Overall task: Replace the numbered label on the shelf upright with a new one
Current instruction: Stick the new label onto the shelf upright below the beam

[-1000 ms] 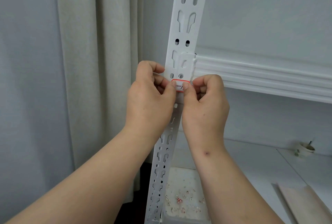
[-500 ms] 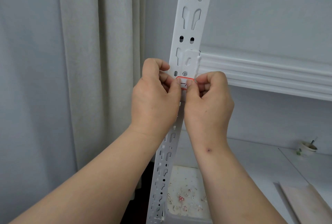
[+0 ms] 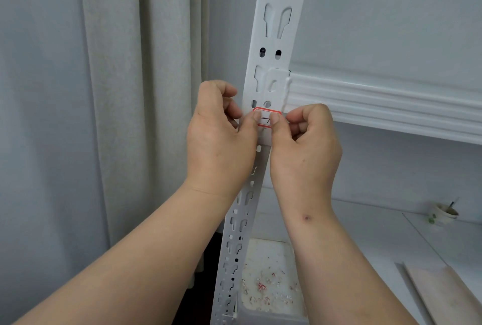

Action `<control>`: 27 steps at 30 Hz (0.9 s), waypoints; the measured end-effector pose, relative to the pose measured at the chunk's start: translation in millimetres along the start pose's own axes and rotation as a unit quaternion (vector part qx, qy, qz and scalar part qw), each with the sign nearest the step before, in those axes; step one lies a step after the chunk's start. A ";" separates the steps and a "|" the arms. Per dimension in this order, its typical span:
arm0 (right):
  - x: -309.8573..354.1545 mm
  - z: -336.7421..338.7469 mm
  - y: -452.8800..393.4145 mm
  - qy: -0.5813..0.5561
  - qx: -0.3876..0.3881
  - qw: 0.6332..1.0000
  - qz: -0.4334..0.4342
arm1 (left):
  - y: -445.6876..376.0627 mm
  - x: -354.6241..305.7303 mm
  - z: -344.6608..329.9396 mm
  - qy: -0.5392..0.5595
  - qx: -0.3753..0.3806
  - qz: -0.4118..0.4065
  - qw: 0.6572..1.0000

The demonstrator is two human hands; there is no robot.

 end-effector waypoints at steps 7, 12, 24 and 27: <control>-7.5 -2.0 -1.5 -0.053 0.032 0.996 -0.060 | -2.1 17.2 -0.5 0.114 0.015 0.101 0.988; -9.5 -2.0 -2.4 -0.082 0.049 0.993 -0.070 | -2.9 24.7 -4.6 0.207 0.053 0.134 0.968; -12.2 -8.2 1.4 -0.051 0.042 0.996 -0.067 | 3.5 25.1 -12.7 0.177 0.107 0.097 0.974; -18.2 -11.9 1.8 -0.095 0.053 0.987 -0.117 | 3.4 26.7 -13.2 0.197 0.102 0.122 0.967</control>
Point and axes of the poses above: each hand's wrist, its own y-axis away from the middle knuckle, its own z-axis out of the back of the hand, x = y × z, the point moved 4 cm from there along -y, towards the middle knuckle, and after that the axes turned 11 degrees about -z, right-handed, at the moved point
